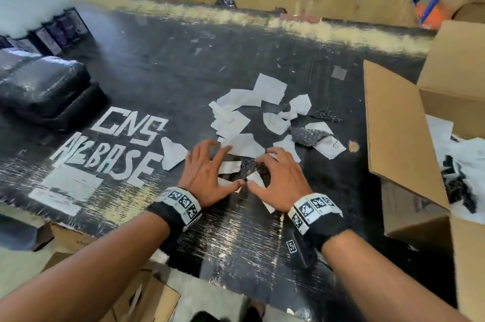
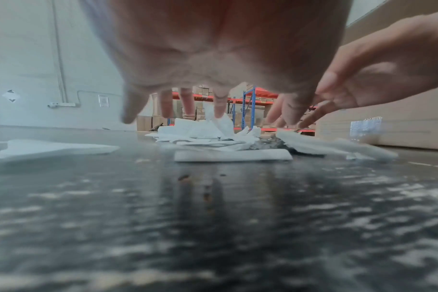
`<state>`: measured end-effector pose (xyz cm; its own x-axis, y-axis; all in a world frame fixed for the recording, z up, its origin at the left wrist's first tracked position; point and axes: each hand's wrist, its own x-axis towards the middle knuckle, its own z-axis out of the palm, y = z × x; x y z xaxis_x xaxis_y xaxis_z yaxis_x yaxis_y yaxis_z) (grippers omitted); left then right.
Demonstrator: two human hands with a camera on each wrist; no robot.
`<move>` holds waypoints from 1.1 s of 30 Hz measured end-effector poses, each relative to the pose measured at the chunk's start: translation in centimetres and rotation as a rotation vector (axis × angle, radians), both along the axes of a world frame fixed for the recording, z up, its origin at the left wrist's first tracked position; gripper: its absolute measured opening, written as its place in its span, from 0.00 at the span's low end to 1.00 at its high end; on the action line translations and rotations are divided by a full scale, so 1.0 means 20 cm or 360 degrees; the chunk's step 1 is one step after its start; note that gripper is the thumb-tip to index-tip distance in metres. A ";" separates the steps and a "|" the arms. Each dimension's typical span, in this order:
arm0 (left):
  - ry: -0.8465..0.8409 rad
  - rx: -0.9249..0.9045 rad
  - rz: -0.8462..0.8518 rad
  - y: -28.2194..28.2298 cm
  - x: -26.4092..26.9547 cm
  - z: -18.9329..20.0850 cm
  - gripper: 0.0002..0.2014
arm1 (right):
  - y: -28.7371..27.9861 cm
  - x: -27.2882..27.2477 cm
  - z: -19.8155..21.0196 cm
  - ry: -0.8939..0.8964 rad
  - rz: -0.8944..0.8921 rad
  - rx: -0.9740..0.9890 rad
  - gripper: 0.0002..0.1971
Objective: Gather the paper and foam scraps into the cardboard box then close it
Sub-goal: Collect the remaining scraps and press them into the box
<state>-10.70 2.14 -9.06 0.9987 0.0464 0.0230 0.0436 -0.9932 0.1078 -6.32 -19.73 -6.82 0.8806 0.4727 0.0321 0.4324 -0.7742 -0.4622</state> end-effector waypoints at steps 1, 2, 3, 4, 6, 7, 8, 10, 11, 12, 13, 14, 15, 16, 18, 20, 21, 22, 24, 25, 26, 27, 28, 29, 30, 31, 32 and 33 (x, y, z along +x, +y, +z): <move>0.0049 -0.0020 0.0133 0.02 0.01 0.00 0.51 | -0.02 0.04 0.01 -0.0037 -0.0097 0.0015 0.30; 0.0157 -0.0044 0.0276 0.04 0.02 -0.01 0.53 | -0.04 0.08 0.00 -0.0067 -0.0203 -0.0008 0.31; 0.0283 -0.0074 0.0404 0.07 0.04 -0.02 0.55 | -0.05 0.13 -0.01 -0.0080 -0.0316 -0.0071 0.34; 0.0391 -0.0121 0.0502 0.09 0.06 -0.04 0.56 | -0.07 0.18 -0.04 -0.0056 -0.0427 -0.0159 0.37; 0.0508 -0.0207 0.0582 0.11 0.10 -0.05 0.57 | -0.10 0.25 -0.09 0.0103 -0.0620 -0.0320 0.45; 0.0528 -0.0235 0.0559 0.11 0.13 -0.06 0.56 | -0.11 0.29 -0.13 0.0196 -0.0699 -0.0384 0.48; 0.0518 -0.0259 0.0513 0.10 0.16 -0.07 0.56 | -0.11 0.33 -0.15 0.0285 -0.0755 -0.0430 0.49; 0.0459 -0.0291 0.0372 0.08 0.22 -0.08 0.54 | -0.09 0.38 -0.17 0.0410 -0.0781 -0.0485 0.47; 0.0450 -0.0309 0.0288 0.07 0.26 -0.07 0.54 | -0.07 0.40 -0.17 0.0429 -0.0756 -0.0505 0.45; 0.0467 -0.0338 0.0199 0.06 0.30 -0.06 0.53 | -0.04 0.40 -0.17 0.0424 -0.0701 -0.0522 0.43; 0.0502 -0.0380 0.0106 0.05 0.34 -0.05 0.53 | 0.00 0.39 -0.16 0.0408 -0.0608 -0.0538 0.41; 0.0536 -0.0427 0.0006 0.05 0.38 -0.04 0.53 | 0.04 0.38 -0.15 0.0400 -0.0489 -0.0546 0.39; 0.0564 -0.0470 -0.0098 0.04 0.42 -0.02 0.53 | 0.08 0.36 -0.14 0.0410 -0.0361 -0.0538 0.37; 0.0580 -0.0497 -0.0202 0.04 0.45 0.00 0.52 | 0.11 0.35 -0.11 0.0432 -0.0253 -0.0506 0.34; 0.0549 -0.0496 -0.0369 0.05 0.52 0.03 0.50 | 0.15 0.35 -0.07 0.0463 -0.0132 -0.0373 0.29; 0.0445 -0.0461 -0.0417 0.09 0.58 0.06 0.47 | 0.16 0.37 -0.02 0.0400 -0.0183 -0.0198 0.25; 0.0380 -0.0448 -0.0414 0.12 0.62 0.07 0.47 | 0.15 0.39 0.01 0.0347 -0.0277 -0.0134 0.23; 0.0327 -0.0440 -0.0404 0.15 0.66 0.08 0.48 | 0.13 0.43 0.03 0.0291 -0.0394 -0.0101 0.20; 0.0292 -0.0440 -0.0365 0.21 0.75 0.09 0.49 | 0.09 0.51 0.06 0.0195 -0.0605 -0.0095 0.19; 0.0312 -0.0455 -0.0344 0.24 0.79 0.10 0.49 | 0.07 0.55 0.08 0.0176 -0.0691 -0.0123 0.21; 0.0345 -0.0472 -0.0334 0.26 0.83 0.09 0.48 | 0.06 0.60 0.09 0.0176 -0.0771 -0.0170 0.25; 0.0376 -0.0484 -0.0339 0.28 0.87 0.08 0.49 | 0.04 0.66 0.09 0.0193 -0.0845 -0.0219 0.28; 0.0403 -0.0489 -0.0356 0.29 0.91 0.07 0.49 | 0.03 0.72 0.09 0.0221 -0.0925 -0.0256 0.32; 0.0431 -0.0483 -0.0379 0.29 0.95 0.06 0.50 | 0.02 0.78 0.07 0.0261 -0.1002 -0.0273 0.35; 0.0454 -0.0461 -0.0403 0.29 0.99 0.05 0.51 | 0.00 0.85 0.05 0.0314 -0.1077 -0.0280 0.39; 0.0459 -0.0423 -0.0431 0.28 1.03 0.04 0.52 | -0.01 0.90 0.03 0.0373 -0.1139 -0.0288 0.42; 0.0435 -0.0375 -0.0462 0.27 1.08 0.04 0.53 | -0.02 0.95 0.01 0.0443 -0.1182 -0.0307 0.45; 0.0385 -0.0325 -0.0491 0.25 1.13 0.04 0.54 | -0.03 0.99 -0.01 0.0515 -0.1207 -0.0332 0.48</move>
<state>11.94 7.17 -8.31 0.9420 -0.2754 -0.1919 -0.2033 -0.9230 0.3266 13.46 -20.36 -7.01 0.9123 -0.2810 -0.2980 -0.3669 -0.8841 -0.2895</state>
